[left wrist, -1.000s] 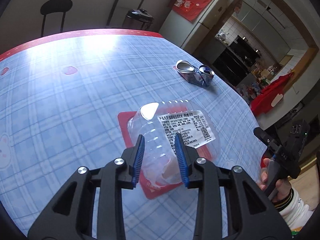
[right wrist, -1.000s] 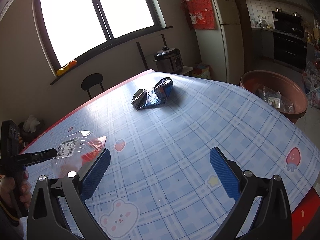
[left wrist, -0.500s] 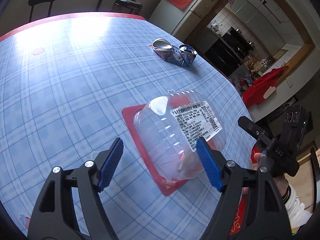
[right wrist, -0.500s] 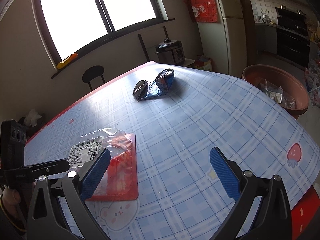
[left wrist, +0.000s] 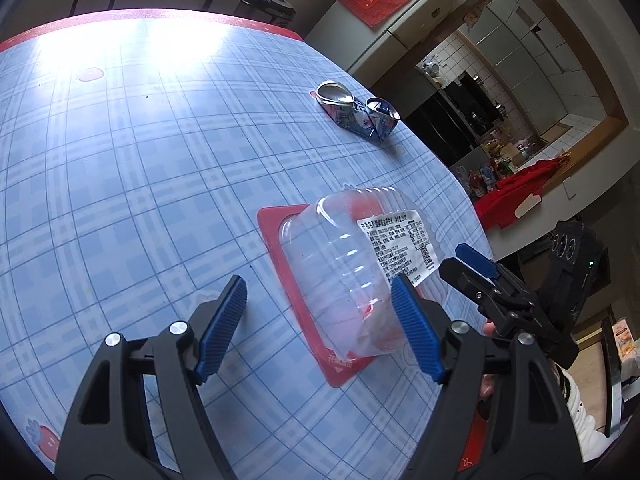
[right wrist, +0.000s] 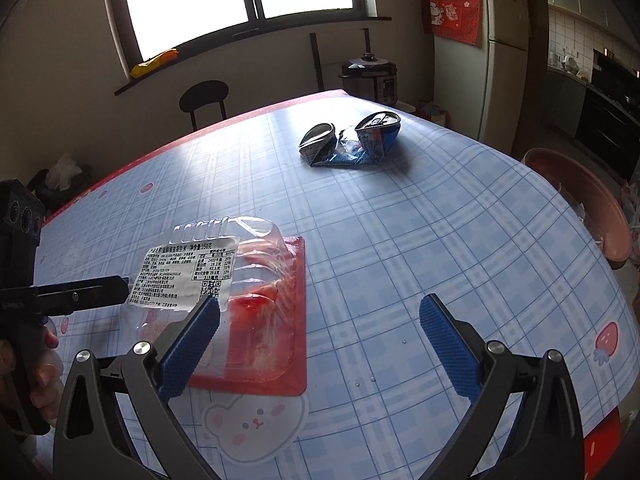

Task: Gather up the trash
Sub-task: 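Grasp the red base of the container with the right tool while the left tool holds the lid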

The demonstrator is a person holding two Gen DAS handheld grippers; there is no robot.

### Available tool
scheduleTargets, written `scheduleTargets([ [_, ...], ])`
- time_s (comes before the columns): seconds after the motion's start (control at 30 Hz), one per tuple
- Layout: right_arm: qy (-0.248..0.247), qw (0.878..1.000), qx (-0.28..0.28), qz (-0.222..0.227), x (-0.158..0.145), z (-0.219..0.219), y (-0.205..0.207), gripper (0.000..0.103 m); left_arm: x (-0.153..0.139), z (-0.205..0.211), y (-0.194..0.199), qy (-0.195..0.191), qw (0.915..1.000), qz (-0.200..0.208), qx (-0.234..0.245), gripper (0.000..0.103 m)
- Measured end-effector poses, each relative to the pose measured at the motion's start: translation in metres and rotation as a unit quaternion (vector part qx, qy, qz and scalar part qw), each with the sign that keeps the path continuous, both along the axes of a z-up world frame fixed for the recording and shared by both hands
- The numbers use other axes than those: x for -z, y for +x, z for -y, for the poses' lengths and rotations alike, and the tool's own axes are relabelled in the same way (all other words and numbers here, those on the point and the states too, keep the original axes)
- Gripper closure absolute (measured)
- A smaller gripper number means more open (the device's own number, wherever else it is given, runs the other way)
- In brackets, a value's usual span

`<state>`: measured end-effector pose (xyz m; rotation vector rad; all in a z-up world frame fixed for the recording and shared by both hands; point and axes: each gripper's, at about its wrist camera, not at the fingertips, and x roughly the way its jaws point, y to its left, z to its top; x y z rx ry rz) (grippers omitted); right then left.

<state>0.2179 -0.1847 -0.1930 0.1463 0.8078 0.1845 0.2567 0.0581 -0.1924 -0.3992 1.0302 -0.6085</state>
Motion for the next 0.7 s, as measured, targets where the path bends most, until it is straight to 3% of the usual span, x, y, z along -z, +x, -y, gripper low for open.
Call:
scheduleTargets([
  [0.3,0.022,0.999,-0.025,-0.007,0.006,0.000,0.000,0.029,0.003,0.004,0.004,-0.033,0.9993,-0.012,-0.011,0.028],
  [0.5,0.024,0.999,-0.034,-0.004,0.003,-0.002,-0.002,0.036,0.003,0.004,0.005,-0.034,0.9993,-0.014,-0.011,0.029],
  [0.57,0.006,0.999,-0.046,0.000,-0.002,-0.009,-0.004,0.044,0.004,0.002,0.005,-0.037,0.9991,-0.015,-0.012,0.030],
  [0.63,-0.014,0.998,-0.062,-0.001,-0.008,-0.019,-0.004,0.061,0.004,0.003,0.005,-0.034,0.9993,-0.013,-0.011,0.030],
  [0.7,-0.028,0.997,-0.075,-0.004,-0.011,-0.027,-0.003,0.069,0.004,0.004,0.004,-0.028,0.9995,-0.011,-0.009,0.029],
])
